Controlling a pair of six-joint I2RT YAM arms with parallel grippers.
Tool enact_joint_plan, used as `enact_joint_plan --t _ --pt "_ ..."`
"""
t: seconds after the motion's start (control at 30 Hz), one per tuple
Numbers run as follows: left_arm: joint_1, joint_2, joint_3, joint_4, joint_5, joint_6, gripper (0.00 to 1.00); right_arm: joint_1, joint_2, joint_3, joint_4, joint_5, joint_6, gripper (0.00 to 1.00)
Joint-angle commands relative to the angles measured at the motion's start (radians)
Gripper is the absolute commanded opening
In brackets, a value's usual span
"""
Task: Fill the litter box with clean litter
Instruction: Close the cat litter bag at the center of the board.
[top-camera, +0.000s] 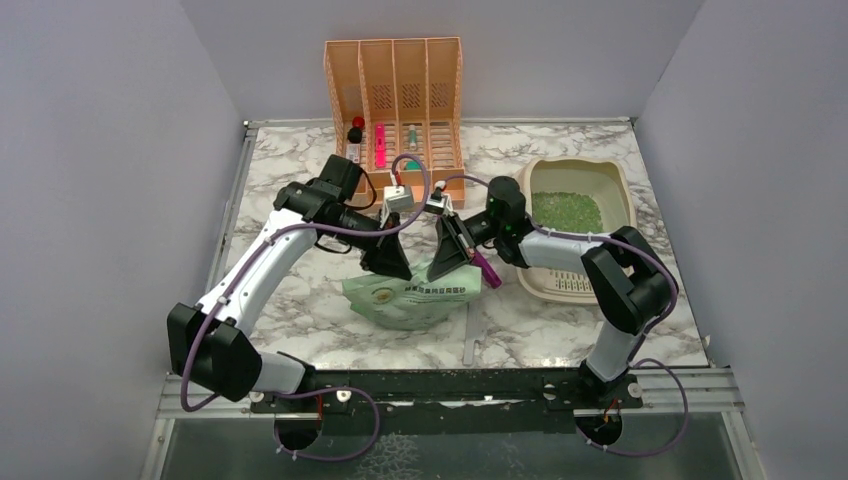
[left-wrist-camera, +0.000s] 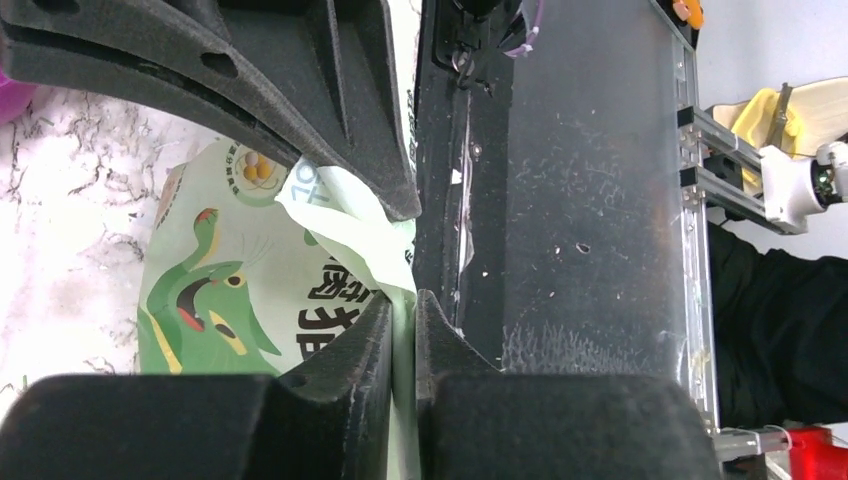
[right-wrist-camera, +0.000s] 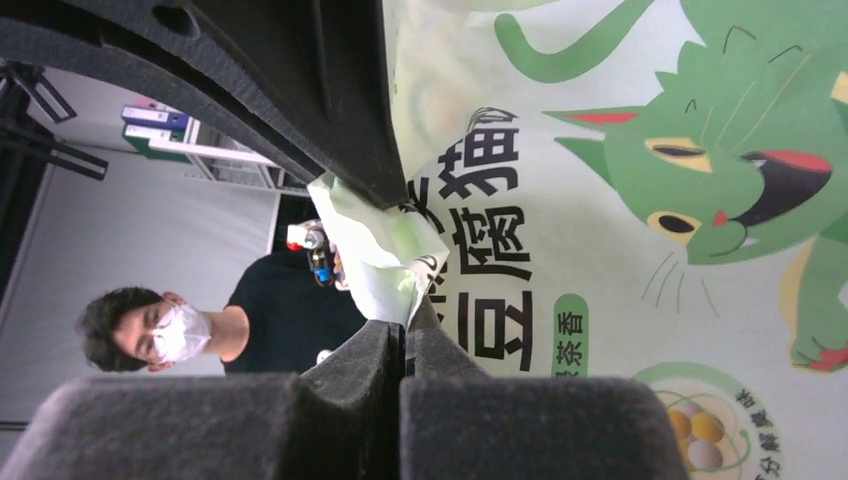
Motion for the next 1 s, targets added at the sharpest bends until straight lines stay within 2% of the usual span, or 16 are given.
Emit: enact_joint_plan --t 0.0,0.07,0.27,0.3,0.43,0.5,0.67,0.77,0.9,0.97 --pt "-0.006 -0.079 -0.093 0.035 0.092 -0.074 0.06 -0.008 -0.019 0.123 -0.435 0.056 -0.306 0.01" --pt "-0.004 -0.103 -0.137 0.069 0.077 -0.114 0.02 -0.008 -0.011 0.163 -0.567 0.052 -0.392 0.01" --pt "-0.003 -0.064 -0.152 0.092 0.072 -0.134 0.00 -0.008 0.007 0.186 -0.633 0.042 -0.449 0.02" --pt "-0.002 -0.050 -0.146 0.093 0.068 -0.137 0.00 -0.006 0.010 0.189 -0.645 0.040 -0.459 0.05" --pt "-0.001 0.002 -0.118 0.086 0.052 -0.129 0.00 -0.008 0.009 0.197 -0.659 0.038 -0.478 0.32" --pt "-0.002 0.023 -0.100 0.074 0.054 -0.118 0.00 -0.007 0.018 0.203 -0.665 0.038 -0.477 0.40" --pt "0.014 0.063 -0.055 0.060 0.059 -0.099 0.00 0.000 0.025 0.217 -0.677 0.015 -0.471 0.42" --pt "0.036 0.085 -0.025 0.049 0.078 -0.082 0.00 0.011 0.020 0.243 -0.783 0.011 -0.531 0.53" --pt "0.058 0.107 0.003 0.036 0.088 -0.063 0.00 0.043 0.042 0.309 -0.980 0.007 -0.661 0.54" --pt "0.063 0.111 0.001 0.035 0.089 -0.060 0.00 0.061 0.038 0.325 -1.000 0.002 -0.683 0.52"
